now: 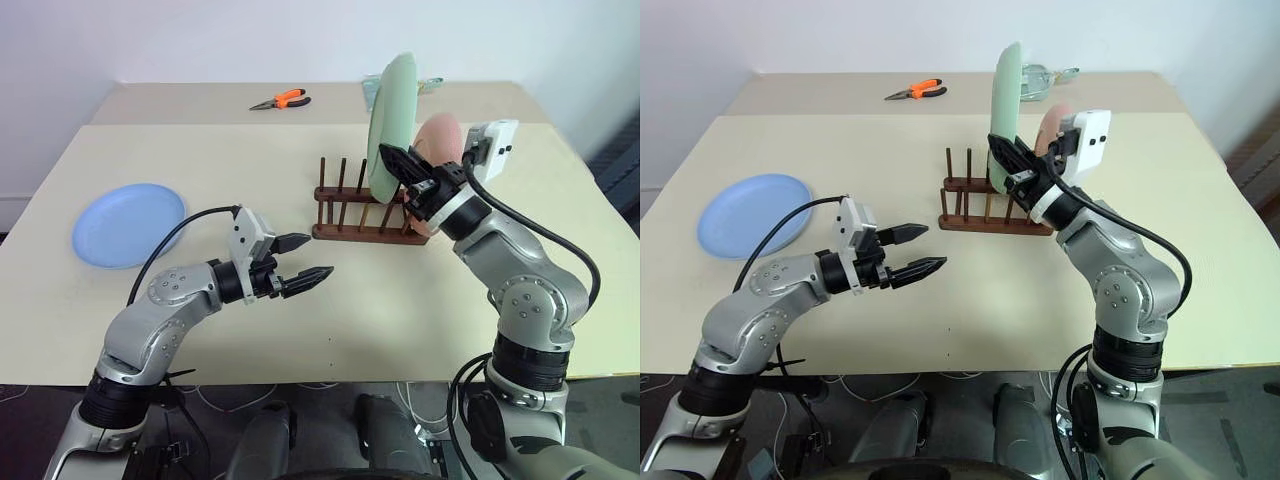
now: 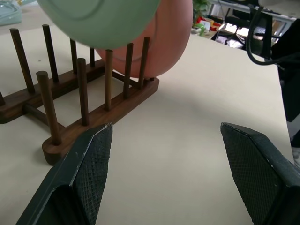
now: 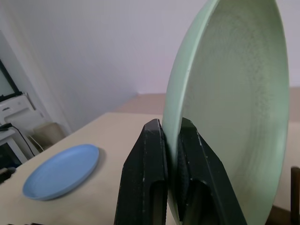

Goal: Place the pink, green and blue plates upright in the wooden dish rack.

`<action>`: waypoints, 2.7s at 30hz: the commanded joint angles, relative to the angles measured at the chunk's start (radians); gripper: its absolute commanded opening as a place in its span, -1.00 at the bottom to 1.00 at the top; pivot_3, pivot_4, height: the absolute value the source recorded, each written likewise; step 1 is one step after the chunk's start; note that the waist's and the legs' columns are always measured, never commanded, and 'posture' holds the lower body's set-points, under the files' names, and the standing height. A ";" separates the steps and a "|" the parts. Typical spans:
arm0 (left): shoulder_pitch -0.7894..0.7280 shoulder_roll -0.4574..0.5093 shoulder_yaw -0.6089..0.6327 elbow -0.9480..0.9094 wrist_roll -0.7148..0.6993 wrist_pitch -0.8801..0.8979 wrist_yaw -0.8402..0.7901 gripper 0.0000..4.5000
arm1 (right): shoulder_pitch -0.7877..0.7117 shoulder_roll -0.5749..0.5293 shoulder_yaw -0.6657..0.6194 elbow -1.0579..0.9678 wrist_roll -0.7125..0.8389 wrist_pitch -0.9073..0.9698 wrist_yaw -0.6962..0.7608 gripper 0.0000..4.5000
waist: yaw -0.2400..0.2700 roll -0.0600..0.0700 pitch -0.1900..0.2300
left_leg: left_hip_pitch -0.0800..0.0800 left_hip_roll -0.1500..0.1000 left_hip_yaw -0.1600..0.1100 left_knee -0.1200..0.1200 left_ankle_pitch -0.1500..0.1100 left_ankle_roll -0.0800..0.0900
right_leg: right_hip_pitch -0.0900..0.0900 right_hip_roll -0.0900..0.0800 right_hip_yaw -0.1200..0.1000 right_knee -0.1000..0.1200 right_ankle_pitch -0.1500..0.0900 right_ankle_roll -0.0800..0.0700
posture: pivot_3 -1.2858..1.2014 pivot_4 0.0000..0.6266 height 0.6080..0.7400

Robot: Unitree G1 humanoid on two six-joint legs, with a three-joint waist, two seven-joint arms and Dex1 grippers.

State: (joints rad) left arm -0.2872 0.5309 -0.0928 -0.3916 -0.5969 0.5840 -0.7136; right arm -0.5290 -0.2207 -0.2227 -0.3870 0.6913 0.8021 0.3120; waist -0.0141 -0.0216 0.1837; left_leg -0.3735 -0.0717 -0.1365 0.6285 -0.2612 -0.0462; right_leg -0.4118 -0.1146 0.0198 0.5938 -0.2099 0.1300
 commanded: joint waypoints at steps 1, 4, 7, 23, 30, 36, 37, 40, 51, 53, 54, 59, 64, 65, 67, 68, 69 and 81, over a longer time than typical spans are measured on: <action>0.003 0.000 0.010 -0.038 0.007 -0.001 0.003 0.67 | -0.049 -0.018 0.012 0.021 -0.004 -0.022 -0.002 -1.00 | 0.000 0.000 0.000 | 0.000 0.000 0.000 0.000 0.000 0.000 | 0.000 0.000 0.000 0.000 0.000 0.000 | 0.03 -0.52 1.00; 0.003 -0.001 0.012 -0.038 0.004 0.002 0.004 0.70 | -0.073 -0.023 0.021 0.065 -0.027 -0.042 -0.009 -0.67 | -0.001 0.000 0.000 | 0.000 0.000 0.000 0.000 0.000 0.000 | 0.000 0.000 0.000 0.000 0.000 0.000 | 0.03 -0.52 1.00; 0.002 -0.006 0.017 -0.035 -0.009 0.014 0.007 0.70 | -0.087 -0.031 0.036 0.075 -0.061 -0.073 -0.015 -0.08 | -0.001 0.000 0.000 | 0.000 0.000 0.000 0.000 0.000 0.000 | 0.000 0.000 0.000 0.000 0.000 0.000 | 0.03 -0.52 1.00; -0.178 -0.162 0.408 0.329 0.254 -0.129 0.683 1.00 | -0.183 -0.304 0.279 0.044 -0.516 -0.464 0.128 0.99 | -0.004 -0.001 0.000 | 0.000 0.000 0.000 0.000 0.000 0.000 | 0.000 0.000 -0.001 0.000 0.002 0.004 | 0.03 -0.52 1.00; -0.195 -0.129 0.672 0.408 0.350 -0.026 1.038 1.00 | -0.182 -0.271 0.514 0.061 -0.658 -0.627 0.251 0.99 | -0.002 -0.003 -0.001 | 0.000 0.000 0.000 0.000 0.000 0.000 | -0.001 0.000 0.000 0.000 0.002 0.005 | 0.03 -0.52 1.00; -0.169 -0.224 0.832 0.315 0.182 0.185 1.083 1.00 | -0.140 -0.188 0.589 0.072 -0.682 -0.685 0.289 0.99 | 0.017 -0.007 -0.003 | 0.000 -0.001 -0.003 0.002 0.000 -0.001 | 0.002 -0.001 -0.003 0.000 0.002 0.005 | 0.03 -0.52 1.00; -0.171 -0.246 0.866 0.311 0.146 0.219 1.095 1.00 | -0.132 -0.181 0.590 0.071 -0.684 -0.689 0.293 0.99 | 0.019 -0.008 -0.003 | 0.000 -0.001 -0.003 0.002 0.000 -0.001 | 0.002 -0.001 -0.003 0.000 0.002 0.005 | 0.03 -0.52 1.00; -0.203 -0.313 0.973 0.325 0.022 0.283 1.136 0.89 | -0.106 -0.166 0.594 0.069 -0.698 -0.698 0.295 1.00 | 0.018 -0.008 -0.003 | 0.000 -0.001 -0.003 0.002 0.000 -0.001 | 0.001 -0.001 -0.003 0.001 0.002 0.005 | 0.03 -0.52 1.00; -0.266 -0.280 0.856 0.370 -0.063 0.177 0.940 -0.94 | -0.076 -0.172 0.570 0.073 -0.734 -0.657 0.313 1.00 | 0.021 -0.009 -0.002 | 0.000 -0.001 -0.003 0.001 0.001 -0.003 | 0.001 0.000 -0.003 0.001 0.002 0.005 | 0.03 -0.52 1.00; -0.257 -0.255 0.735 0.288 -0.038 0.129 0.825 -0.94 | -0.093 -0.175 0.579 0.083 -0.776 -0.681 0.301 1.00 | 0.022 -0.011 -0.002 | 0.000 -0.001 -0.003 0.001 0.001 -0.003 | 0.001 0.000 -0.003 0.001 0.002 0.005 | 0.03 -0.52 1.00; -0.254 -0.249 0.705 0.269 -0.034 0.112 0.795 -0.94 | -0.099 -0.175 0.582 0.087 -0.790 -0.690 0.299 1.00 | 0.022 -0.011 -0.002 | -0.001 -0.001 -0.003 0.001 0.001 -0.003 | 0.001 0.000 -0.003 0.001 0.002 0.004 | 0.03 -0.52 1.00; -0.309 -0.217 0.523 0.099 -0.080 0.131 0.679 -0.94 | -0.174 -0.169 0.664 0.195 -0.963 -0.830 0.275 1.00 | 0.009 -0.010 -0.001 | 0.000 -0.001 -0.002 0.000 0.001 -0.003 | 0.000 0.000 -0.002 0.001 0.002 0.004 | 0.03 -0.52 1.00; -0.377 -0.220 0.477 0.034 -0.142 0.195 0.700 -0.94 | -0.263 -0.134 0.687 0.364 -1.090 -0.885 0.203 1.00 | -0.008 -0.010 -0.001 | 0.001 -0.001 -0.002 -0.001 0.001 -0.003 | 0.000 0.000 -0.002 0.001 0.002 0.004 | 0.03 -0.52 1.00; -0.388 -0.221 0.471 0.022 -0.158 0.208 0.702 -0.94 | -0.283 -0.124 0.688 0.401 -1.108 -0.890 0.190 1.00 | -0.008 -0.010 -0.001 | 0.001 -0.001 -0.002 -0.001 0.001 -0.003 | 0.000 0.000 -0.001 0.001 0.002 0.004 | 0.03 -0.52 1.00; -0.397 -0.220 0.459 0.003 -0.179 0.224 0.700 -0.94 | -0.309 -0.112 0.688 0.451 -1.139 -0.900 0.170 1.00 | -0.006 -0.010 -0.001 | 0.000 0.000 -0.002 -0.001 0.001 -0.003 | -0.001 0.001 -0.001 0.001 0.002 0.004 | 0.03 -0.52 1.00; -0.397 -0.218 0.454 -0.003 -0.189 0.231 0.699 -0.98 | -0.318 -0.108 0.687 0.470 -1.152 -0.900 0.163 0.89 | -0.005 -0.010 -0.001 | 0.000 0.000 -0.002 -0.001 0.001 -0.003 | -0.001 0.001 -0.001 0.001 0.002 0.004 | 0.03 -0.52 1.00; -0.397 -0.220 0.449 -0.009 -0.199 0.238 0.700 -1.00 | -0.324 -0.106 0.686 0.486 -1.164 -0.901 0.156 0.77 | -0.004 -0.010 -0.001 | 0.000 0.000 -0.002 -0.001 0.001 -0.003 | -0.001 0.001 -0.001 0.001 0.002 0.004 | 0.03 -0.52 1.00; -0.462 -0.292 0.596 0.052 -0.228 0.093 0.808 0.32 | -0.289 -0.072 0.661 0.462 -1.185 -0.957 0.100 -1.00 | 0.000 -0.010 -0.001 | 0.000 -0.001 -0.002 0.000 0.001 -0.003 | -0.001 0.001 -0.001 0.001 0.002 0.004 | 0.03 -0.52 1.00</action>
State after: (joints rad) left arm -0.6942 0.2328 0.4346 -0.3366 -0.8175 0.7636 0.0575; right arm -0.8170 -0.3109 0.4619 0.1382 -0.5073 -0.1343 0.4340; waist -0.0143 -0.0317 0.1827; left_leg -0.3738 -0.0722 -0.1389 0.6282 -0.2597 -0.0494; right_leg -0.4124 -0.1137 0.0185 0.5946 -0.2078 0.1338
